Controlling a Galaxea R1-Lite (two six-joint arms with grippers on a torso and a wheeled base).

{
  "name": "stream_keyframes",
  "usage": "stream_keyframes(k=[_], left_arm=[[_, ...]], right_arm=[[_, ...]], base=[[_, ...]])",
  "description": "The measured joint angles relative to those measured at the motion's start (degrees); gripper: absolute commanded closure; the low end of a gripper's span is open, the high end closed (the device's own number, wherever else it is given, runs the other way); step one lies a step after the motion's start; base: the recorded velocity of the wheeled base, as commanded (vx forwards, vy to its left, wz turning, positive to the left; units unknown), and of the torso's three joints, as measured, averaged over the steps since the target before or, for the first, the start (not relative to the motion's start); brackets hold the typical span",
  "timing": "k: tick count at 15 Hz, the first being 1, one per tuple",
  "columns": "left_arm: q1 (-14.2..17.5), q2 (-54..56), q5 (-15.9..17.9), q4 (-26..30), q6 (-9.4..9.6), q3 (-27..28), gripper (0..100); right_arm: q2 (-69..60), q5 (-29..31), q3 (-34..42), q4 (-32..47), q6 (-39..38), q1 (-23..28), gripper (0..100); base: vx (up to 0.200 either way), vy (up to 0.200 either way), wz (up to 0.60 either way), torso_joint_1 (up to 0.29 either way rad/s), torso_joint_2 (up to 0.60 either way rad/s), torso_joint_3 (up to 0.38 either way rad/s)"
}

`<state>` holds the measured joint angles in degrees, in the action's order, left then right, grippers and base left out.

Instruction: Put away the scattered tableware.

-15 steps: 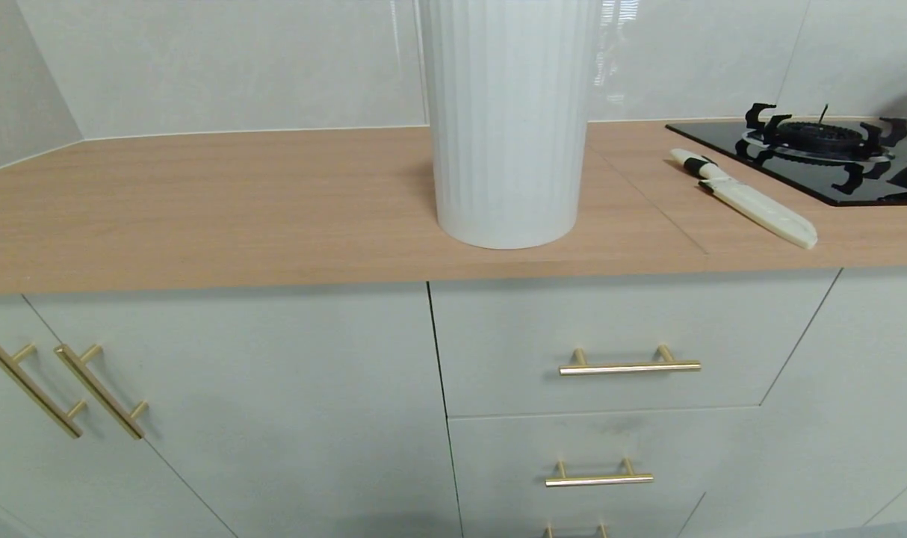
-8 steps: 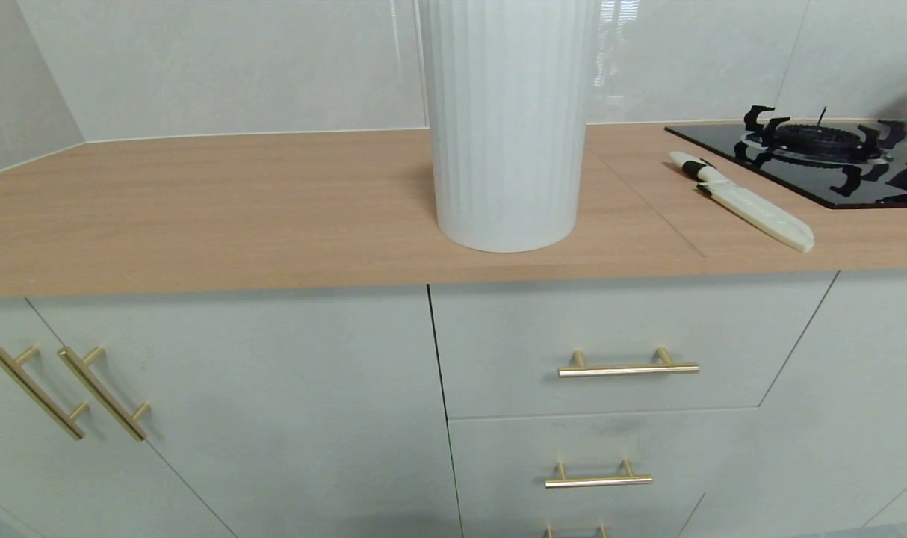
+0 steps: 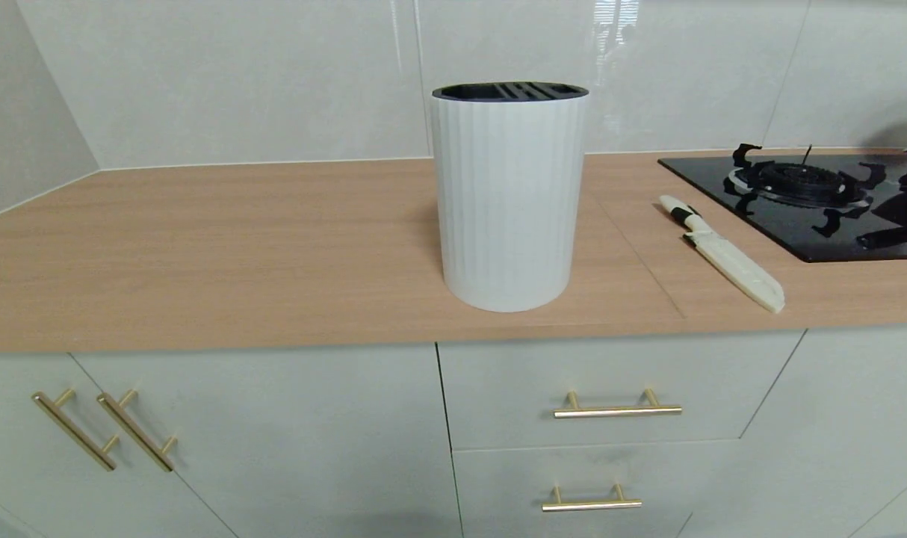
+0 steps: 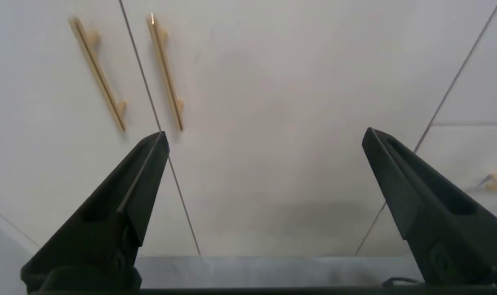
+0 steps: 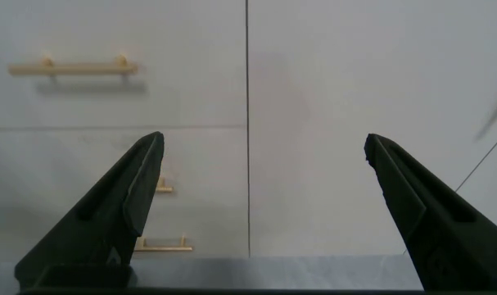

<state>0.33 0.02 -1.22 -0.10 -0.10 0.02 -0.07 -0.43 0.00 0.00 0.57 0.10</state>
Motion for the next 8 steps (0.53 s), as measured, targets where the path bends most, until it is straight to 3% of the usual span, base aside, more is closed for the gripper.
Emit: stream_keyframes(k=[8], left_arm=[[-0.02,0.0,0.02,0.0,0.02,-0.02,0]], right_arm=[[0.0,0.0,0.0,0.0,0.0,-0.02,0]], base=[[0.0,0.0,0.0,0.184,-0.47,-0.293]])
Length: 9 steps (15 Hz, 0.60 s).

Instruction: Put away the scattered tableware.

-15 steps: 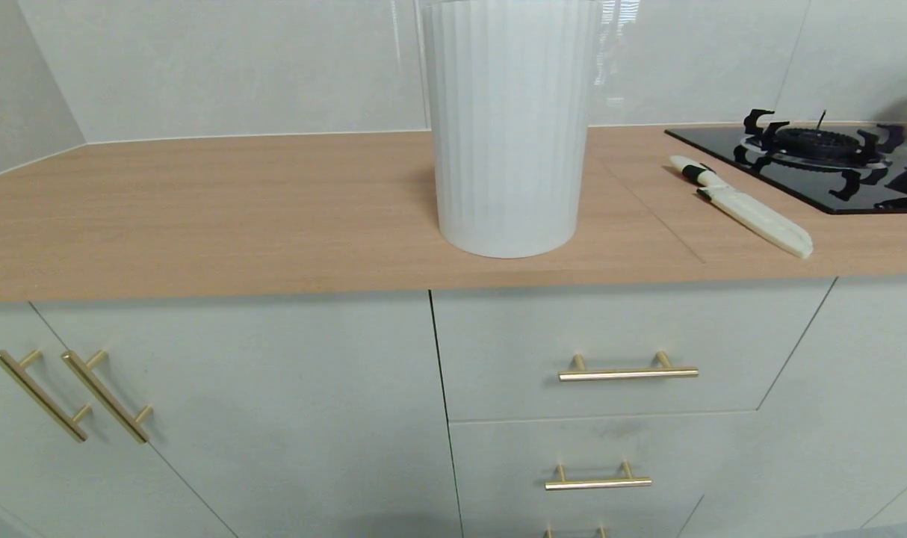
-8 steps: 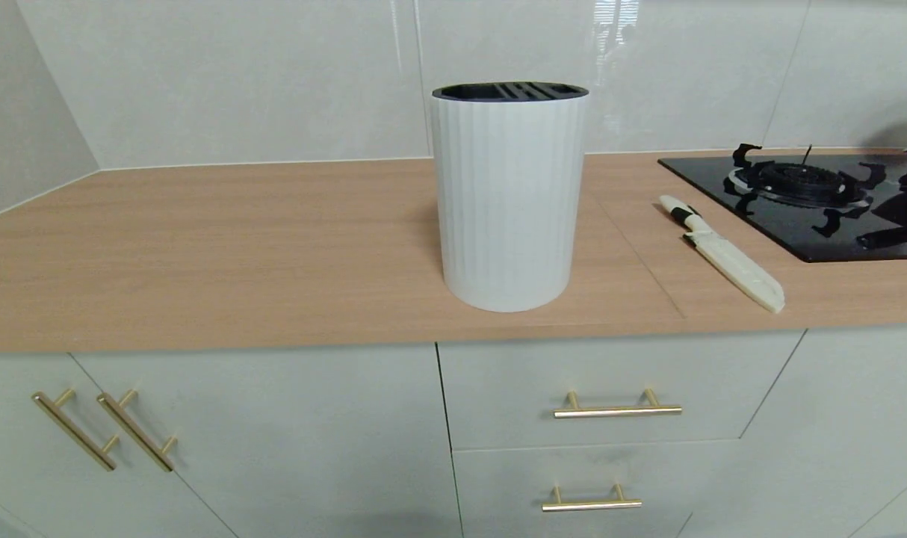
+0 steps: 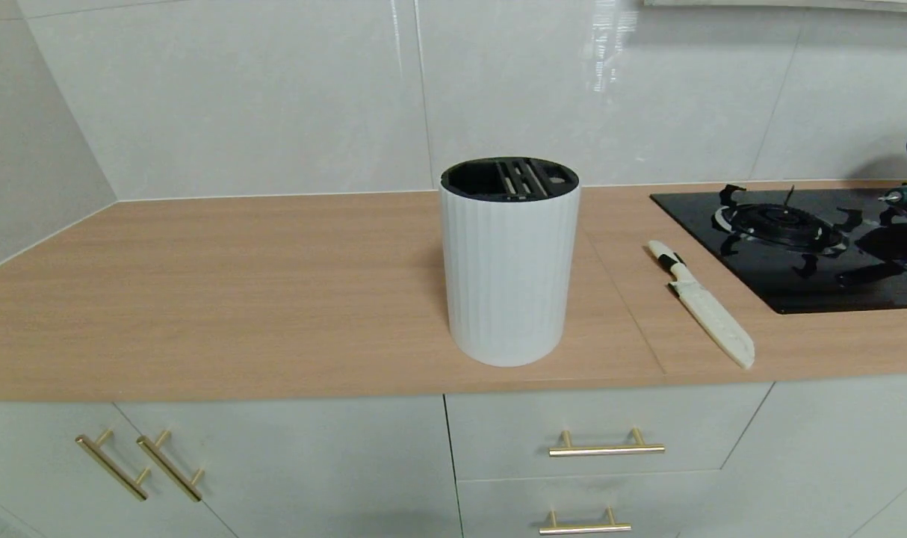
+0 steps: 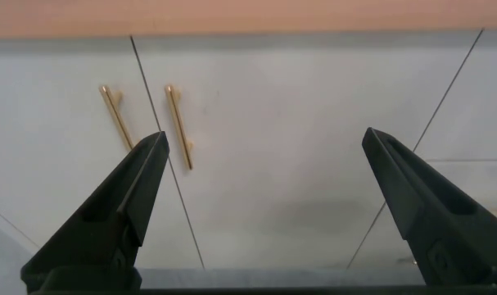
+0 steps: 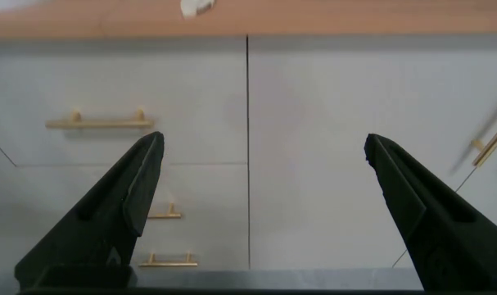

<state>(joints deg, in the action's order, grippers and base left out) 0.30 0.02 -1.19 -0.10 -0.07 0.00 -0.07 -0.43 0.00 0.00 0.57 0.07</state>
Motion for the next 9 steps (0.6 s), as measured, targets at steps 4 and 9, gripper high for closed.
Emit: stream_keyframes(k=[4,9], left_arm=[[0.02,0.0,-0.02,0.05,0.0,0.0,0],[0.02,0.0,-0.02,0.0,0.0,0.0,0]], right_arm=[[0.0,0.0,0.0,0.0,0.02,0.02,0],[0.0,0.0,0.0,0.0,0.02,0.02,0]], base=[[0.0,0.0,0.0,0.215,-0.51,-0.292],[0.0,0.0,0.0,0.237,-0.54,-0.292]])
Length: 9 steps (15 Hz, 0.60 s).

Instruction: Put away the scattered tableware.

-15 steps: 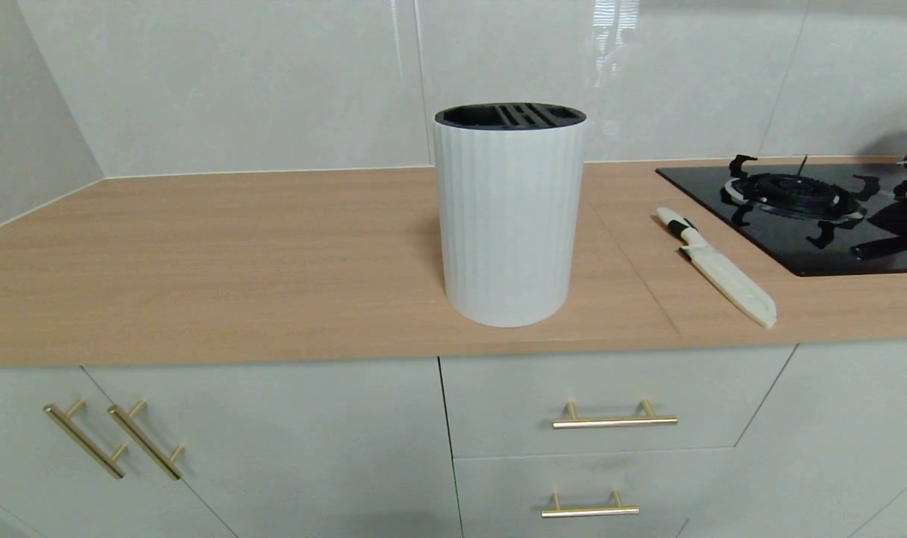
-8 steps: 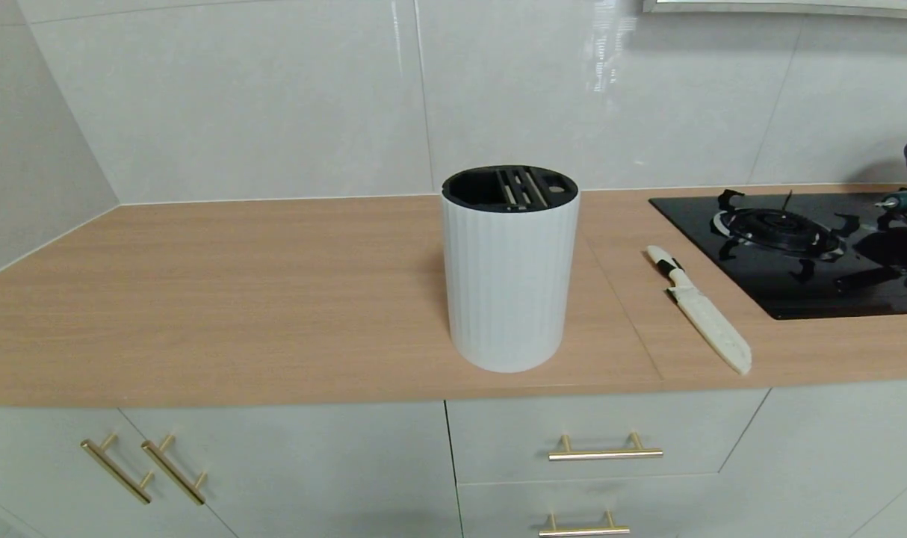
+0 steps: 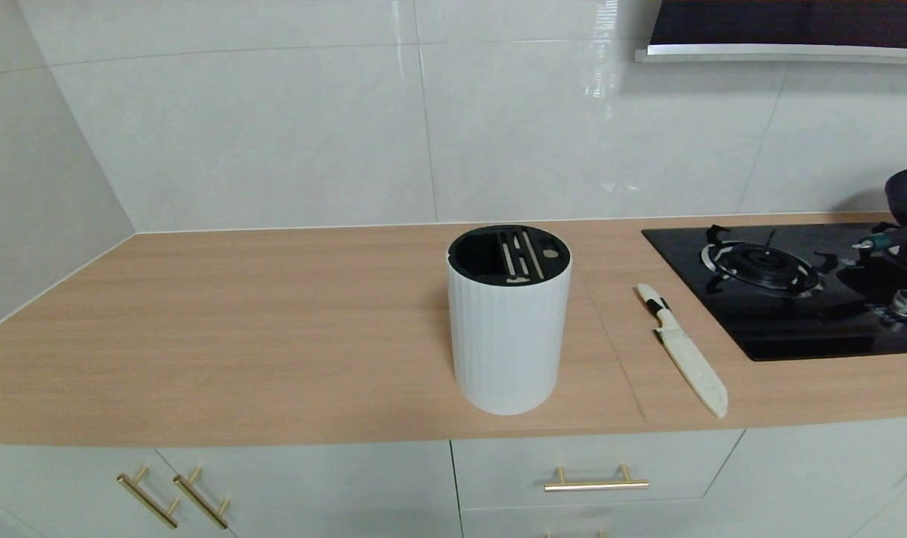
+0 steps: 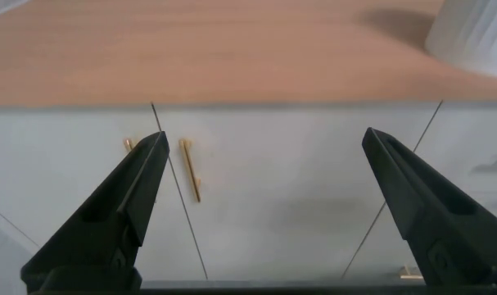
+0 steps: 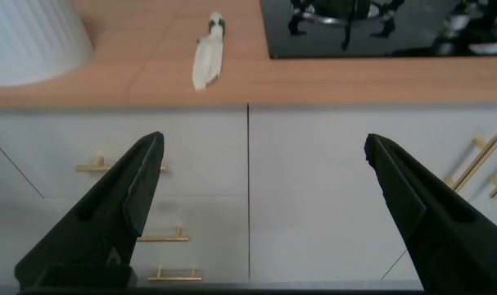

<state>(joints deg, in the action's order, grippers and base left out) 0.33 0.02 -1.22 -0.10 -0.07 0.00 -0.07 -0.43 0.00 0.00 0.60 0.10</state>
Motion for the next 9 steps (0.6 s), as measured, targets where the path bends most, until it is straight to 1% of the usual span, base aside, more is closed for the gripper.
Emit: stream_keyframes(k=[7,9], left_arm=[[0.0,0.0,0.0,0.05,-0.02,0.0,0],[0.0,0.0,0.02,0.0,0.0,0.0,0]], right_arm=[[0.0,0.0,0.0,0.0,0.0,0.0,0],[0.0,0.0,0.0,0.0,-0.02,0.0,0]], base=[[0.0,0.0,0.0,0.271,-0.58,-0.317],[0.0,0.0,0.0,0.227,-0.48,-0.254]])
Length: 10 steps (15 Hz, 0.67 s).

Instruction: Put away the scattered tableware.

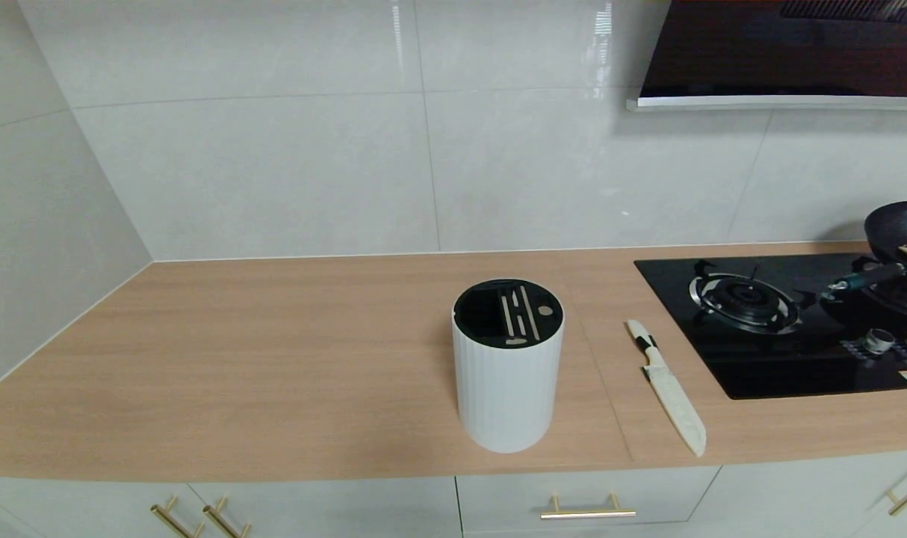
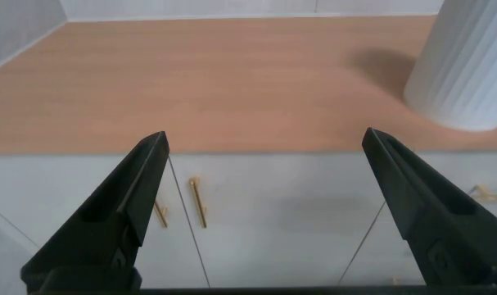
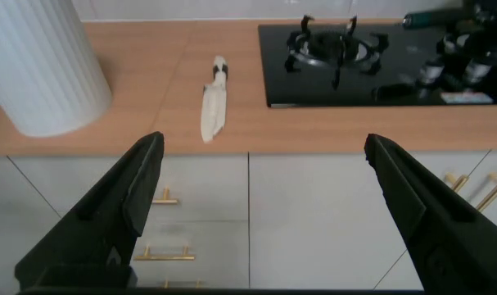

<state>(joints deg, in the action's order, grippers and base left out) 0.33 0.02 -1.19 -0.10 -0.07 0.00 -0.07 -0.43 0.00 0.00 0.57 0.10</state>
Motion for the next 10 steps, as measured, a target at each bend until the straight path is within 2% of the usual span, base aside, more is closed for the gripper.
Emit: stream_keyframes(k=[6,10], left_arm=[[-0.02,0.0,0.0,0.02,0.0,0.0,0],[0.0,0.0,-0.02,0.02,0.0,0.02,0]], right_arm=[[0.0,0.0,0.0,0.0,-0.06,0.0,0],[0.0,0.0,0.0,0.0,-0.02,-0.05,0]], base=[[0.0,0.0,0.0,0.191,-0.38,-0.204],[0.0,0.0,0.0,0.018,-0.04,-0.016]])
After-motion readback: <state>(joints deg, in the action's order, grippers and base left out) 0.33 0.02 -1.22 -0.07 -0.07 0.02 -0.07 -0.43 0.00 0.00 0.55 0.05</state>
